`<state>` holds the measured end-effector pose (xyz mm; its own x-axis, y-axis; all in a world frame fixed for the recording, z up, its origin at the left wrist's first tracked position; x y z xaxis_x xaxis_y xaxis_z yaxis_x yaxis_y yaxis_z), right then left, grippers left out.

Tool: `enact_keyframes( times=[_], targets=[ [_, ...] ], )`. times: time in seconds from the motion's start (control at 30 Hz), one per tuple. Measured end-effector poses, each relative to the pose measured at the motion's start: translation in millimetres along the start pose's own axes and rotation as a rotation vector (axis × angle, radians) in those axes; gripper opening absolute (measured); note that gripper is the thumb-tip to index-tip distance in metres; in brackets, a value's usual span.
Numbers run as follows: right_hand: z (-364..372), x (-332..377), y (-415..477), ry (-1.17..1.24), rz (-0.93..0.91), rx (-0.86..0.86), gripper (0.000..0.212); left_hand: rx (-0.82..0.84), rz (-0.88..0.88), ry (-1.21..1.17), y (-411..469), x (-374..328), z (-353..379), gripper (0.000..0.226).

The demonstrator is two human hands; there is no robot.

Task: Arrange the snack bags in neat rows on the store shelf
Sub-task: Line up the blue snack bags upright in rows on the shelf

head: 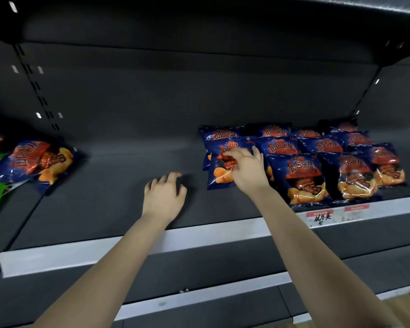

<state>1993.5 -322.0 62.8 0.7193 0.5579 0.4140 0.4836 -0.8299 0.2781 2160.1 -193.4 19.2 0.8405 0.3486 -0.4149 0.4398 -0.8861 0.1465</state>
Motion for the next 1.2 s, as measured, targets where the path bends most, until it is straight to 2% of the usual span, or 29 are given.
enact_keyframes(
  times=[0.07,0.17,0.27,0.7,1.03,1.2],
  targets=[
    [5,7,-1,-0.062,0.05,-0.018,0.044,0.007,-0.003,0.004,0,0,0,0.037],
    [29,13,-4,-0.237,0.032,0.035,0.064,0.004,0.001,0.009,-1,0,-1,0.037],
    [39,9,-1,-0.278,0.023,0.05,0.075,-0.006,0.009,0.005,-1,-1,-2,0.036],
    [45,7,7,-0.3,0.023,0.041,0.079,0.0,0.009,0.003,1,0,1,0.036],
    [46,9,11,-0.375,0.053,0.143,0.084,0.019,0.012,0.005,1,1,2,0.035],
    [38,48,2,-0.374,-0.07,0.035,0.077,0.029,0.014,-0.006,0,1,0,0.035]
  ],
)
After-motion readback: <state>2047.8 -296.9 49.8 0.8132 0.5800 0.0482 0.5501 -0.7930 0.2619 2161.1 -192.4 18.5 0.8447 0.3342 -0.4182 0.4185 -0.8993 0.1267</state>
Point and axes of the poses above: each hand's wrist, its own y-axis towards the middle knuckle, its own z-axis out of the palm, x = y × z, the point moved 10 cm from there along y, towards the middle knuckle, and after that the axes turned 4 degrees about x, right-handed, at the moved point
